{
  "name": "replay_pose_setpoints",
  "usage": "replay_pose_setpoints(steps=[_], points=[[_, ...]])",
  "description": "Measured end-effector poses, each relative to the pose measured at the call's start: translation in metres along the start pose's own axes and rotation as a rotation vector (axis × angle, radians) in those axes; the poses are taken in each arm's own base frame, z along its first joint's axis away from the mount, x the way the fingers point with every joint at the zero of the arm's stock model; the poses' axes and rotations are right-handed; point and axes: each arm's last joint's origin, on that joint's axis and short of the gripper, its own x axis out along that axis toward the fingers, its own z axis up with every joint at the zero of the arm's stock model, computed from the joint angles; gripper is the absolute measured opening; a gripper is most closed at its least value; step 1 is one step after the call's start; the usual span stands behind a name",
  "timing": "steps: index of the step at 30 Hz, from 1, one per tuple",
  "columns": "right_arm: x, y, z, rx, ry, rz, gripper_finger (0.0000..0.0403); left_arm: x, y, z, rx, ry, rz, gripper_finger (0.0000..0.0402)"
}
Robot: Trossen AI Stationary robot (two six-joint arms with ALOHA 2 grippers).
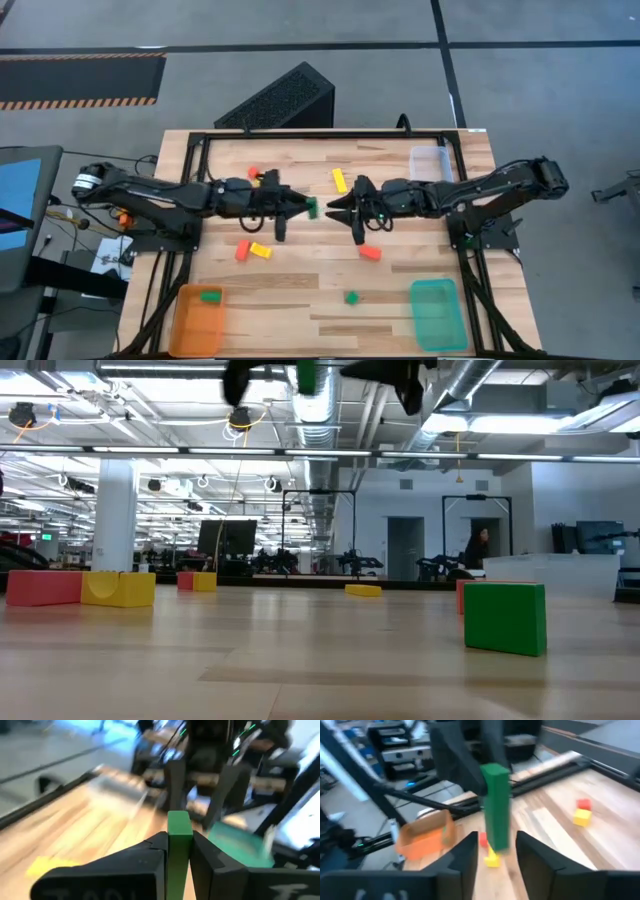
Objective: Sort & place blocks by color
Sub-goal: Put the top green block into the orange bin
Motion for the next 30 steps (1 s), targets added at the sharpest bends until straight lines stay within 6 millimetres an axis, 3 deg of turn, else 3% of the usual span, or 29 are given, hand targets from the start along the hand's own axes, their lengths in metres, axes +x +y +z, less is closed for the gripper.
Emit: replay_pose_setpoints(steps=[6, 12, 17, 20, 24, 30], points=[[0.002, -0.022, 0.001, 0.128, 0.011, -0.163, 0.0203, -0.057, -0.01, -0.022, -0.132, 0.254, 0.115, 0.0023], [0.002, -0.023, -0.003, 0.15, 0.09, -0.093, 0.0214, -0.11, -0.032, -0.07, -0.237, 0.609, 0.203, 0.0021], [0.001, -0.02, -0.009, 0.147, 0.153, -0.071, 0.0205, -0.146, -0.055, -0.094, -0.416, 0.825, 0.188, 0.0024], [0.0, -0.018, -0.011, 0.167, 0.182, -0.051, 0.0193, -0.163, -0.064, -0.101, -0.555, 0.909, 0.205, 0.0024], [0.0, -0.015, -0.013, 0.174, 0.19, -0.042, 0.0165, -0.182, -0.072, -0.11, -0.618, 0.966, 0.215, 0.0024], [-0.003, -0.023, -0.021, 0.293, 0.249, -0.168, 0.0116, -0.186, -0.085, -0.142, -0.575, 1.105, 0.343, 0.0025]])
